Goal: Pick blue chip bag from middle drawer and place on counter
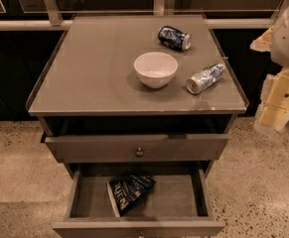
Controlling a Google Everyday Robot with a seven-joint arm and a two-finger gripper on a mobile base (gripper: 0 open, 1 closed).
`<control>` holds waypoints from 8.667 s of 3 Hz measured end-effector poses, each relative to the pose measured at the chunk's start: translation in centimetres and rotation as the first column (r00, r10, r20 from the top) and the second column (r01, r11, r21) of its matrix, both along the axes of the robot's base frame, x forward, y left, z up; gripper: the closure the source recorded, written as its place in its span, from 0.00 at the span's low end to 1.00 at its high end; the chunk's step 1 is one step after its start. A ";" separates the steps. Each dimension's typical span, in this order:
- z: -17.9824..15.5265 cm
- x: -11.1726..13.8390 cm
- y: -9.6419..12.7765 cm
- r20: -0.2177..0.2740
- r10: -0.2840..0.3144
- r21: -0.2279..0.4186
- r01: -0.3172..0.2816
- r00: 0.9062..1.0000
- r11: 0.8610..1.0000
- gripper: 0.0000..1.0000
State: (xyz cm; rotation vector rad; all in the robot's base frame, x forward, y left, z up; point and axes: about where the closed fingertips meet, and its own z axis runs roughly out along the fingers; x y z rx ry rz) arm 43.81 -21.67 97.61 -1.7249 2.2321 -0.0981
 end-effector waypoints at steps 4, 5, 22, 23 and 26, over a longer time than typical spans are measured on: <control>-7.6 -0.7 -1.5 -0.127 -0.079 0.101 0.093 0.989 0.991 0.00; -9.2 -1.3 -0.6 -0.091 -0.081 0.120 0.092 0.993 0.989 0.00; -51.1 4.4 17.5 0.014 -0.065 0.691 0.038 0.998 0.722 0.00; -51.4 6.3 18.8 0.039 -0.057 0.693 0.014 0.998 0.721 0.00; -56.4 5.5 20.7 -0.034 -0.075 0.675 0.078 0.997 0.734 0.00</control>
Offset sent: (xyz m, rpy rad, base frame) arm -0.0124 -0.0110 -0.0762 0.1599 0.0665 -0.0596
